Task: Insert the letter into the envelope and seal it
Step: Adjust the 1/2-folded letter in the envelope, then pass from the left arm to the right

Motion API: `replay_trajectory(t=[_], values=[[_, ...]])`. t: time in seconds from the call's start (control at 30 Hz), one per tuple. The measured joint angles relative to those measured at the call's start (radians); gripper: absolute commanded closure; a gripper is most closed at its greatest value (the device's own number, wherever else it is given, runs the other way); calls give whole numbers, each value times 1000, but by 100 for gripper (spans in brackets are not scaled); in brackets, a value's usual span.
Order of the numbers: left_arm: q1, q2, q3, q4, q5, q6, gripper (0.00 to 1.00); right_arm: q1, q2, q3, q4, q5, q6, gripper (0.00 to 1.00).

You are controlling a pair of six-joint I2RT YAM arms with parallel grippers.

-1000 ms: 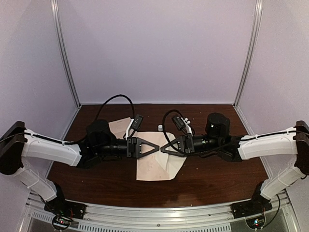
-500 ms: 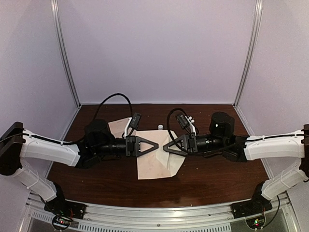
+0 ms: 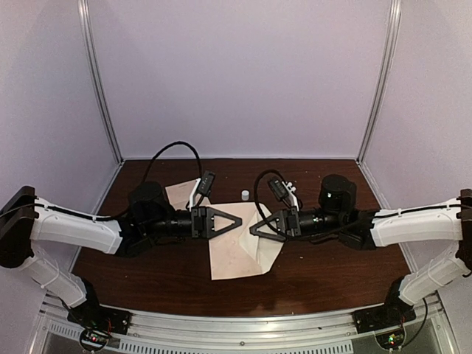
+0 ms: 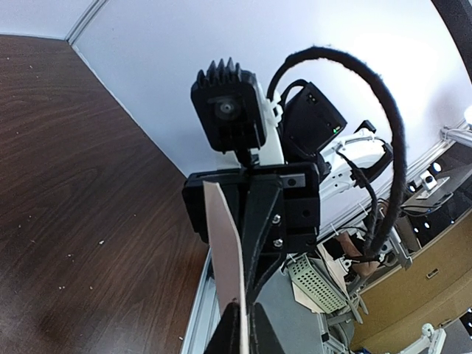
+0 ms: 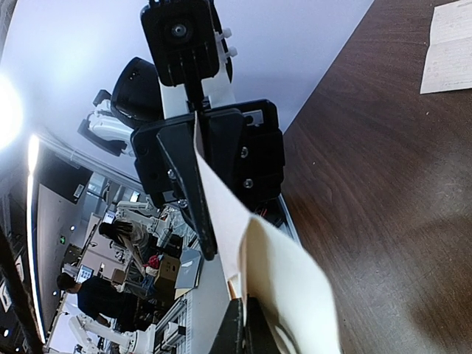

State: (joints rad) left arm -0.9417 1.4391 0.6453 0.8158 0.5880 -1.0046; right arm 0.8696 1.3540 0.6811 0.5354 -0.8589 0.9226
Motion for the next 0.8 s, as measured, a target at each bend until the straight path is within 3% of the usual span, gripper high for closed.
replay_trajectory(t=[0.43,0.67,0.8], values=[[0,10,0,0,4,0,93,1,53,16,15,3,1,100],[14,-20,-1,-69,-38,16,38,-7,23,15,-43,46,-17,100],[46,-85,-2,-196,-88,42,27,-56,-53,-10,-120,64,-40,100]])
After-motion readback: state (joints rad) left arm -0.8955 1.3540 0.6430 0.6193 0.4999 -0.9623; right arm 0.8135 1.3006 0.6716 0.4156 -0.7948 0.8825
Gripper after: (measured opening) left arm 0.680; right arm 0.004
